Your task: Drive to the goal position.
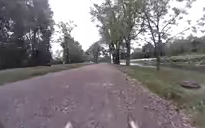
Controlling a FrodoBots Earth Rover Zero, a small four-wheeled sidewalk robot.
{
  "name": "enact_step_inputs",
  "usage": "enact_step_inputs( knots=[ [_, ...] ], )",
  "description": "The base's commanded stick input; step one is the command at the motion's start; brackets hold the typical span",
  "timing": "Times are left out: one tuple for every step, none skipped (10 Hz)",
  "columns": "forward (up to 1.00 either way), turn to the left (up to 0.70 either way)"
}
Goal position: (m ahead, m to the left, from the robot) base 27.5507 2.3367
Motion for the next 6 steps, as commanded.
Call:
enact_step_inputs(
  knots=[
    [0.70, 0.00],
    [0.70, 0.00],
    [0.70, 0.00],
    [0.70, 0.00],
    [0.70, 0.00],
    [0.70, 0.00]
  ],
)
